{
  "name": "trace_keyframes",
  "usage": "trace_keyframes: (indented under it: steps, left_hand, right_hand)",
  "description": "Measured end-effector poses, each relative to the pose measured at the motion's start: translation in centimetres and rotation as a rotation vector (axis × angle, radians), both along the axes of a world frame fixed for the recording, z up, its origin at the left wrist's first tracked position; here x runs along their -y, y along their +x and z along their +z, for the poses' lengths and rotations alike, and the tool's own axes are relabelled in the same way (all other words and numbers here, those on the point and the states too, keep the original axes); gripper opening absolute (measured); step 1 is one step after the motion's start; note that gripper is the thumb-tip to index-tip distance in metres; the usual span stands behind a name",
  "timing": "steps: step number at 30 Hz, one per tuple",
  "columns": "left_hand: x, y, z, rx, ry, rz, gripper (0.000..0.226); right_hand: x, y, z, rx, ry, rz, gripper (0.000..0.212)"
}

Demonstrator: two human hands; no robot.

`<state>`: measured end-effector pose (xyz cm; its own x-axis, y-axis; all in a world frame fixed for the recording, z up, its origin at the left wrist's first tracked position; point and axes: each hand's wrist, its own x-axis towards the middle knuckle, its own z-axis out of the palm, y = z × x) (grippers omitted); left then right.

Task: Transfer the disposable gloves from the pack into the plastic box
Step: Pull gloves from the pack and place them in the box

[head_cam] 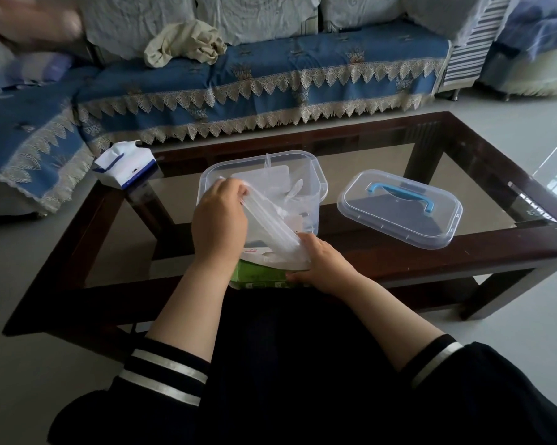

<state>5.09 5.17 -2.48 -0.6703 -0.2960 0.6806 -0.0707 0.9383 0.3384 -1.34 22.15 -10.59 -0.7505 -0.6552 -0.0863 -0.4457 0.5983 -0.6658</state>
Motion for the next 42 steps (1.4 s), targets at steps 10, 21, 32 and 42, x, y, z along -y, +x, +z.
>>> trace_keyframes:
  steps: [10,21,32,42]
  left_hand:
    - [2.8,-0.7,4.3,-0.111,-0.035,-0.014,0.019]
    - [7.0,-5.5,7.2,-0.249,0.545,-0.16,0.034]
    - [7.8,-10.0,1.5,0.502,0.242,0.392,0.022]
    - [5.8,-9.6,0.5,1.119,-0.094,0.276,0.042]
  right_hand:
    - [-0.3,0.0,0.1,-0.003,0.022,-0.015,0.088]
    - [-0.2,-0.2,-0.1,-0.011,0.029,-0.006,0.091]
    - [-0.2,-0.7,-0.3,-0.031,0.034,0.023,0.09]
    - [-0.1,-0.8,-0.7,-0.04,0.032,0.006,0.088]
